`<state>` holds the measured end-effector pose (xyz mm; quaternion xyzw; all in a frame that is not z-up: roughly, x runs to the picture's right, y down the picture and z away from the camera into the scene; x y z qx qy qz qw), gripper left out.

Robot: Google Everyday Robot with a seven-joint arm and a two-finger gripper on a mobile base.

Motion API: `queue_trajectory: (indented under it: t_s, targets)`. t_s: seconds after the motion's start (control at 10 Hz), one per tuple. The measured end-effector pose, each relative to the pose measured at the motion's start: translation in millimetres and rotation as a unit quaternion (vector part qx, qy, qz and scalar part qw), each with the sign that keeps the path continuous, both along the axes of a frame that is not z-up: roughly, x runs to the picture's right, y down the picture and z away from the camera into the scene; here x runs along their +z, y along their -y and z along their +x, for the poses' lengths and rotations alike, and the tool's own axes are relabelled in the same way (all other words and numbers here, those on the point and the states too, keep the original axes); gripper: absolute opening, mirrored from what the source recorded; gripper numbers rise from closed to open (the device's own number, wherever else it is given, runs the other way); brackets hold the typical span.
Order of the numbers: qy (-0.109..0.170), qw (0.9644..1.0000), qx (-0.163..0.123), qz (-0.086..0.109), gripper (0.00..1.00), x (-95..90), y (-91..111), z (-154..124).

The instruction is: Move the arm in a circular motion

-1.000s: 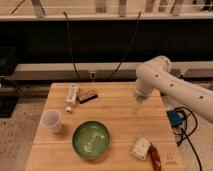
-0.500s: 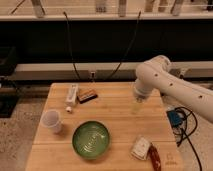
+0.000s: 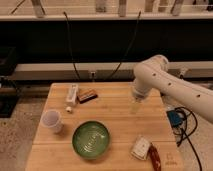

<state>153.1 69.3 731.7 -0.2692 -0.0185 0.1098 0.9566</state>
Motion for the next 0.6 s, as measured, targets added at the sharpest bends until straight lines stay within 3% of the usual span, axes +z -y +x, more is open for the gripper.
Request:
queue_trajectory:
  t_s: [0.6]
  targets:
    - [0.0, 1.0, -0.002, 0.002, 0.8, -1.0, -1.0, -1.6]
